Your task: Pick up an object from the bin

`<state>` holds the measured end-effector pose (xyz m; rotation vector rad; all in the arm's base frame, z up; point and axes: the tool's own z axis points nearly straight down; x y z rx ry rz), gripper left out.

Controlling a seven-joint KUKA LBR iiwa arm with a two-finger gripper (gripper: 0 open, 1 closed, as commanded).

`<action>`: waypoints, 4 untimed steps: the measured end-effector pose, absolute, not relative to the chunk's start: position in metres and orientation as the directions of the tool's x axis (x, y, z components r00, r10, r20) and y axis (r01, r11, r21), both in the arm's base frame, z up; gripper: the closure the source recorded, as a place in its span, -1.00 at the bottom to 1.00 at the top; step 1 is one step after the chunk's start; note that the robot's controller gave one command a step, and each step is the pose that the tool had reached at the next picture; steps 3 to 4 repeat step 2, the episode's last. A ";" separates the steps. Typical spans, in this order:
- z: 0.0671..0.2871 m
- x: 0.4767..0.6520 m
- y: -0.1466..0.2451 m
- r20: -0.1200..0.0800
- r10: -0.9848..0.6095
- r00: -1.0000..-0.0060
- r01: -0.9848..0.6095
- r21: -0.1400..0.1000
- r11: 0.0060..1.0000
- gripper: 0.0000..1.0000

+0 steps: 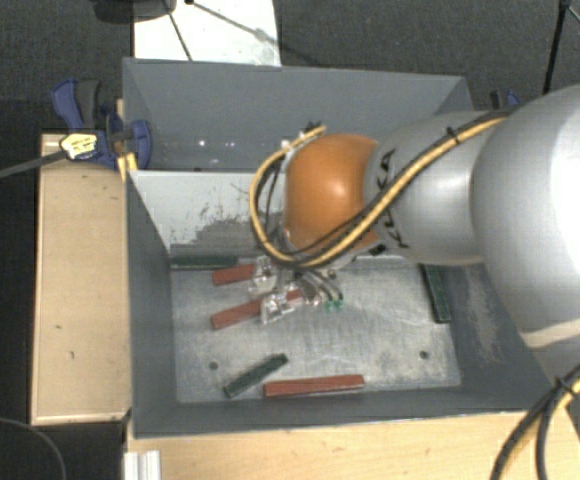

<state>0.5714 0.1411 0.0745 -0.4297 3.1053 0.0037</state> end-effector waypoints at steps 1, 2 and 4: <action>0.075 0.571 0.141 -0.007 -0.270 -0.963 -0.270 0.002 0.963 1.00; 0.229 0.577 0.129 -0.005 -0.356 -0.934 -0.356 -0.001 0.934 1.00; 0.229 0.577 0.129 -0.005 -0.356 -0.934 -0.356 -0.001 0.934 1.00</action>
Offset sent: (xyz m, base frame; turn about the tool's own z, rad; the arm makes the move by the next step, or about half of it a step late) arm 0.0038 -0.0120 0.1523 -0.0916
